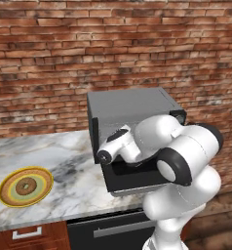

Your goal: Pick up the bagel from the plate, place it on the toaster oven rack, close the door, and set the timer.

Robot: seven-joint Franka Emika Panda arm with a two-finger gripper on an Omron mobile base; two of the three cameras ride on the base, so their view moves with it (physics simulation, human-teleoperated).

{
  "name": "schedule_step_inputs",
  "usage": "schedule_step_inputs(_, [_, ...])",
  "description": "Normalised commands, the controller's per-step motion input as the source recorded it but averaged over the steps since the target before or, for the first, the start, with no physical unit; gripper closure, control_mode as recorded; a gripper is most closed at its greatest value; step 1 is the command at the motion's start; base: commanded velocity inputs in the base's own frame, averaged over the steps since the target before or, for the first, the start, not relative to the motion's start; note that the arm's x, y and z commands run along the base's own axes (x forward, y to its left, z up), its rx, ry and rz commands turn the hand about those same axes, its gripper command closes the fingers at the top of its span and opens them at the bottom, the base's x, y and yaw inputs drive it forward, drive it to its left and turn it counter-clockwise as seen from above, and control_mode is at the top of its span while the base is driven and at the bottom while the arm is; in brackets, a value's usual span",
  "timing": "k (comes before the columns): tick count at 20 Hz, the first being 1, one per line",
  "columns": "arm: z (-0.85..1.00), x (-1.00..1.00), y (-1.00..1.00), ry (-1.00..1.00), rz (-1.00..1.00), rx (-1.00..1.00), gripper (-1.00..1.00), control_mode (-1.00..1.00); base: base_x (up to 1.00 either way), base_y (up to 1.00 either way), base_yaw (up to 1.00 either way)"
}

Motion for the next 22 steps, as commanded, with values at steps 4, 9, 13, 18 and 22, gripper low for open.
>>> schedule_step_inputs(4, [-0.03, -0.19, 0.05, 0.21, 0.0, 0.0, 1.0, -1.0, 0.0, 0.0, 0.0])
schedule_step_inputs(9, [-0.06, -0.44, 0.04, 0.22, 0.0, 0.0, 1.0, -1.0, 0.0, 0.0, 0.0])
schedule_step_inputs(13, [-0.17, -0.62, 0.06, 0.13, 0.0, 0.0, 1.0, -1.0, 0.0, 0.0, 0.0])
schedule_step_inputs(18, [-0.27, -0.7, 0.06, 0.11, 0.0, 0.0, 1.0, -1.0, 0.0, 0.0, 0.0])
schedule_step_inputs(22, [-0.33, -0.79, 0.06, 0.12, 0.0, 0.0, 1.0, -1.0, 0.0, 0.0, 0.0])
